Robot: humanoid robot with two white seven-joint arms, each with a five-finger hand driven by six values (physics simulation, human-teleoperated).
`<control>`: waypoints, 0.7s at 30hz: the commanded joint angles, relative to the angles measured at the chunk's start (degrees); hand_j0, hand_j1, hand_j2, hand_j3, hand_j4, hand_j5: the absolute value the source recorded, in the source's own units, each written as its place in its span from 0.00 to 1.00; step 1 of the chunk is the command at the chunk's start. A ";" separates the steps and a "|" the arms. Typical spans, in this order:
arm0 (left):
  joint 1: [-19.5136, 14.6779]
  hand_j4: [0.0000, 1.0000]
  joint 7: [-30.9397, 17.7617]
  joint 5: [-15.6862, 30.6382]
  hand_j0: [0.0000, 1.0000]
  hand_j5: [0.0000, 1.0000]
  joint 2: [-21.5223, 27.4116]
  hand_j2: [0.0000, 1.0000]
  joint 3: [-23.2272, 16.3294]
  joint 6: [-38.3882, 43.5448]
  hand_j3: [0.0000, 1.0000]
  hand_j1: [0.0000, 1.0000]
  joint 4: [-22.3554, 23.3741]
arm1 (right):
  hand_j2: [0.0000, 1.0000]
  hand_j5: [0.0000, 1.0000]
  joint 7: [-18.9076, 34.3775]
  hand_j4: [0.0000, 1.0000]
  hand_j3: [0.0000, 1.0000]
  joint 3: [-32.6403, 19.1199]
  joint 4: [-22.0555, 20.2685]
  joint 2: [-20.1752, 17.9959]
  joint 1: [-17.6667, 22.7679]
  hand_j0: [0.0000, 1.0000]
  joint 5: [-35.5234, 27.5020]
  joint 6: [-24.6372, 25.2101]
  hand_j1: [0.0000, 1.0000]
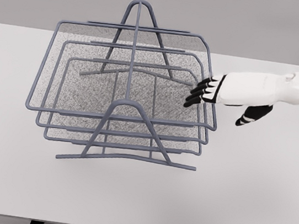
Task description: Pull out the upper folder box with right arm
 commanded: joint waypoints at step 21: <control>0.00 1.00 -0.01 -0.05 1.00 1.00 0.00 1.00 -0.01 0.00 1.00 1.00 0.07 | 1.00 1.00 -0.03 1.00 1.00 1.07 3.79 5.72 1.05 1.00 1.75 0.17 1.00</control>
